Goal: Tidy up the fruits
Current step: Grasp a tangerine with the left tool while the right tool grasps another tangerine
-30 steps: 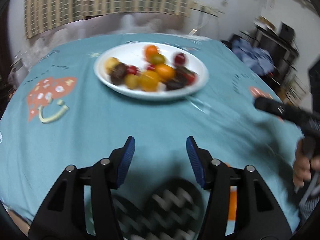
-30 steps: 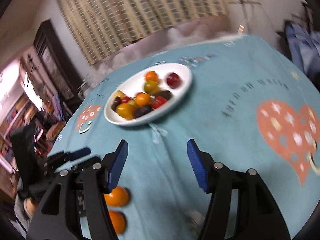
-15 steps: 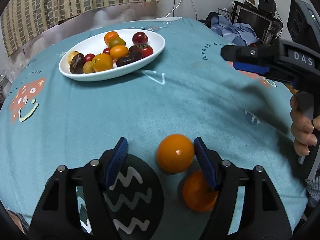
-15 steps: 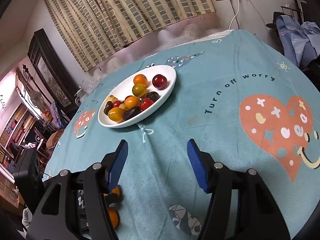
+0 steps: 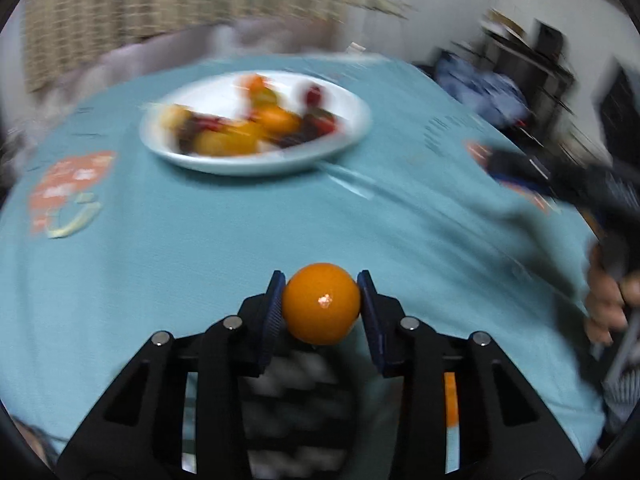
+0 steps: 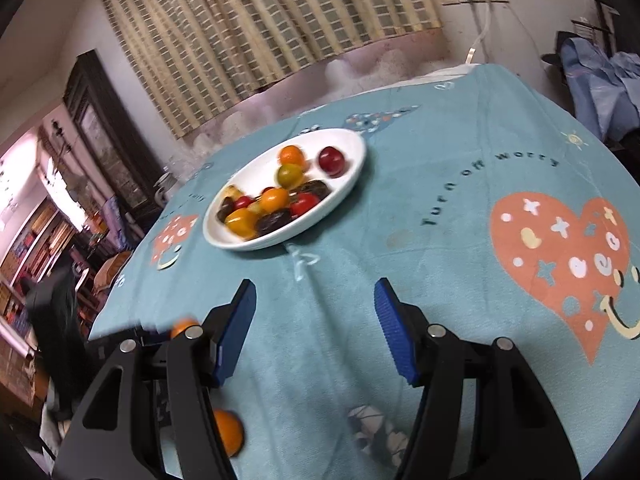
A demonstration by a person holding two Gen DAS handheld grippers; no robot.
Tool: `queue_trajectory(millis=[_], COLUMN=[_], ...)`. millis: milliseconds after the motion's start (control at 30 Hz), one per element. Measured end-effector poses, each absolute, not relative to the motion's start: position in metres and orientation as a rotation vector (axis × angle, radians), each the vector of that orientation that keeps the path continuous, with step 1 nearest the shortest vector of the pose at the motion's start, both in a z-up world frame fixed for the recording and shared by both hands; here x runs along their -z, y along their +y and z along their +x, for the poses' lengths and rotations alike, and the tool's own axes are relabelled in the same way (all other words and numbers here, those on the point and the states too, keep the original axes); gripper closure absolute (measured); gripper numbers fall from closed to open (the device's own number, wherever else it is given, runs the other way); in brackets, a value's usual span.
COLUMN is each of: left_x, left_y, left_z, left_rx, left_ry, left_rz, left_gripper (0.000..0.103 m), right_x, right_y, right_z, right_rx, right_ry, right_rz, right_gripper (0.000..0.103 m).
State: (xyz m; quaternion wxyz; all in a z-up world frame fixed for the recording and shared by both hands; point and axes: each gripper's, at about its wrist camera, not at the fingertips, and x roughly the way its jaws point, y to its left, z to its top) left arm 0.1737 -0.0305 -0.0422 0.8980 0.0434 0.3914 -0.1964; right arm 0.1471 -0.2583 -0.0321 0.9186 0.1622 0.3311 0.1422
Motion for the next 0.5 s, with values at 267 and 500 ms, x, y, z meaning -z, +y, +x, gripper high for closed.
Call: queue_trajectory(millis=[267, 500], left_x=[0.048, 0.053], left_y=[0.026, 0.019], left_z=[0.202, 0.204], left_rx=[0.238, 0.264], left_ry=[0.836, 0.852], left_rz=[-0.057, -0.035], left_gripper=[0.065, 0.065], right_x=[0.051, 0.067], right_y=[-0.17, -0.158], right_z=[0.118, 0.1], right_rx=[-0.54, -0.564], right_ry=[0.781, 0.81], right_rz=[-0.057, -0.18], right_gripper=[0.041, 0.041])
